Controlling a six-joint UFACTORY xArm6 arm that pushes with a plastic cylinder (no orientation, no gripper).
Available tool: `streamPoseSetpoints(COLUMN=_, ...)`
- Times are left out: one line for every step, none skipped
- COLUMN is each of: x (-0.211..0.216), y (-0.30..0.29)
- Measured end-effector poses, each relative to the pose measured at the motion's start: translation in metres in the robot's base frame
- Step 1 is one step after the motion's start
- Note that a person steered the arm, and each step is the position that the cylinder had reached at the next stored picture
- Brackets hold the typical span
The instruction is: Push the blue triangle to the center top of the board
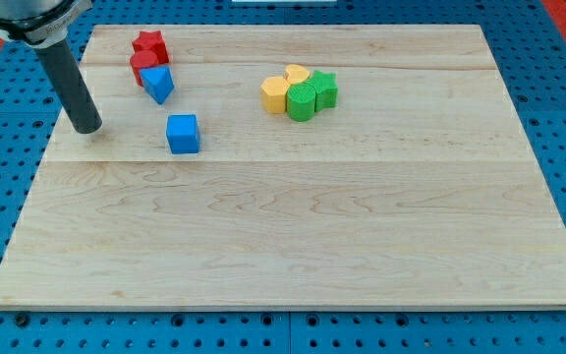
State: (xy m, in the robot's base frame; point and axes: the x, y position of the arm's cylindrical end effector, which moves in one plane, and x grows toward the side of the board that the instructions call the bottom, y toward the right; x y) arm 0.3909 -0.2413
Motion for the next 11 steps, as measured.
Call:
streamPoseSetpoints(x=-0.007, y=-0.008)
streamPoseSetpoints(x=-0.021, y=-0.017)
streamPoseSetpoints(x=-0.041, y=0.019)
streamPoseSetpoints(x=-0.061, y=0.068)
streamPoseSetpoints(x=-0.078, y=0.108)
streamPoseSetpoints(x=-0.090, y=0.089)
streamPoseSetpoints(x=-0.090, y=0.068)
streamPoseSetpoints(x=-0.125, y=0.095)
streamPoseSetpoints(x=-0.131, y=0.154)
streamPoseSetpoints(x=-0.128, y=0.158)
streamPoseSetpoints(x=-0.118, y=0.164)
